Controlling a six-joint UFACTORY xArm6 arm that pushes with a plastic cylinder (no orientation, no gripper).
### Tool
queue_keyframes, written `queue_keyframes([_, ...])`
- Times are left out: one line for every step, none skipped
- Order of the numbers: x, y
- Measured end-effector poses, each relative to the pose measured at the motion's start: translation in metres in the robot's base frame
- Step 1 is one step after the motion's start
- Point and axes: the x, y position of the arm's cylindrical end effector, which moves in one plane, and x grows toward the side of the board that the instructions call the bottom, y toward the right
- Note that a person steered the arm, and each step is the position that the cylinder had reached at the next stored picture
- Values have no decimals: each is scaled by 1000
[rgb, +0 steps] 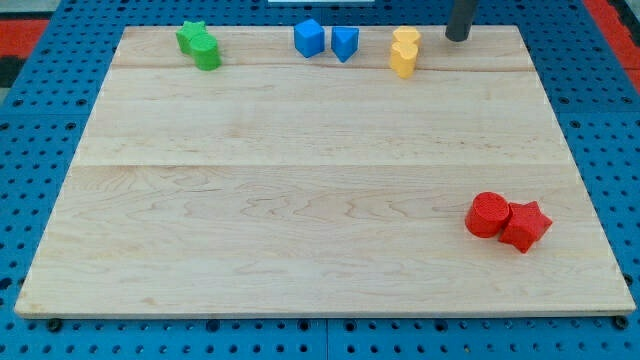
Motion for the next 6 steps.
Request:
queue_keyframes([-10,-5])
queue_keyframes([-10,-10])
queue_keyframes([-11,-10])
queue_keyframes([-11,-11])
queue_keyframes([-11,-12])
queue_keyframes([-11,-14])
